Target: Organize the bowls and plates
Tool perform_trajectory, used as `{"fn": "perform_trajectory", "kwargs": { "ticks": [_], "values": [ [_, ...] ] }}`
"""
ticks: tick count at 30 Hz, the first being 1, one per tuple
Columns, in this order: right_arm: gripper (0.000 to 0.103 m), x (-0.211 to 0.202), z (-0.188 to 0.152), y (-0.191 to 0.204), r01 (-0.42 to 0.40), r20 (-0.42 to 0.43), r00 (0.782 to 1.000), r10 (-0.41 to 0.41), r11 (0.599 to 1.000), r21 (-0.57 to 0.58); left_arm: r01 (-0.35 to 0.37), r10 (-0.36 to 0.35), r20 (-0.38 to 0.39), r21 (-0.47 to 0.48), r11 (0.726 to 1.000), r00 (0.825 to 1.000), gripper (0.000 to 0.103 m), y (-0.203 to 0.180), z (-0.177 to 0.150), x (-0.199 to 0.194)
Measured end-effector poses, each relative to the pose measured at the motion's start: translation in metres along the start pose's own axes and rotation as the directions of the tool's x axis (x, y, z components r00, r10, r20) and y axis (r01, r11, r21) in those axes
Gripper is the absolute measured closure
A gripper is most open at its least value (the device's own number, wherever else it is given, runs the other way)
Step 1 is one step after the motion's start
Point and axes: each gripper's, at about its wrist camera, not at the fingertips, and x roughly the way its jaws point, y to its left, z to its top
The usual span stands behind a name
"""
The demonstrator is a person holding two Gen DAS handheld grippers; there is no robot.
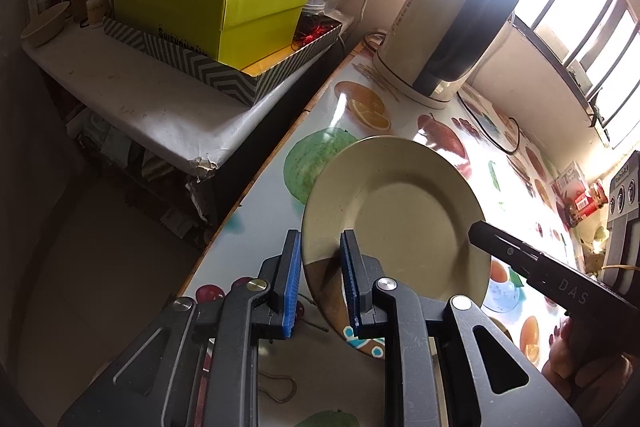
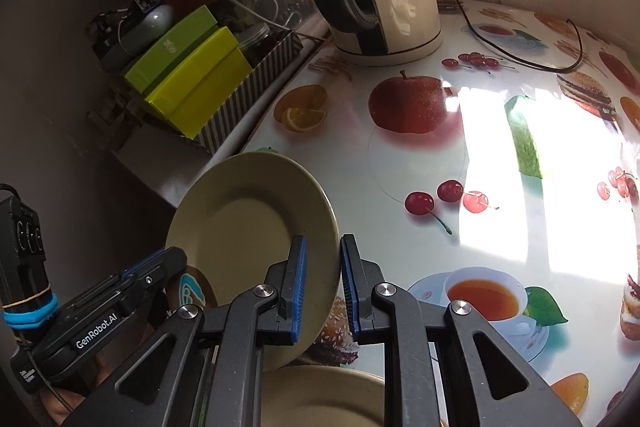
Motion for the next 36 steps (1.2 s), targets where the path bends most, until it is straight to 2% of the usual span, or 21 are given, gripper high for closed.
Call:
{"fn": "perform_trajectory", "kwargs": {
  "ticks": [14, 25, 36],
  "values": [
    [0.086, -0.041, -0.022, -0.011, 0.023, 0.028, 0.999, -0.024, 0.999, 0.029, 0.027, -0.028, 0.009, 0.055, 0.998, 1.0, 0.083, -0.028, -0.018, -0.025],
    [0.086, -0.074, -0.054, -0.026, 0.034, 0.041, 0.998, -0.037, 0.998, 0.06, 0.057, -0.057, -0.001, 0.083, 0.995, 0.998, 0.083, -0.046, -0.044, -0.04],
    [0.086, -0.089, -0.088, -0.043, 0.049, 0.029, 0.998, -0.052, 0.994, 0.098, 0.076, -0.074, -0.023, 0.109, 0.991, 0.997, 0.083, -0.058, -0.069, -0.045]
  ]
}}
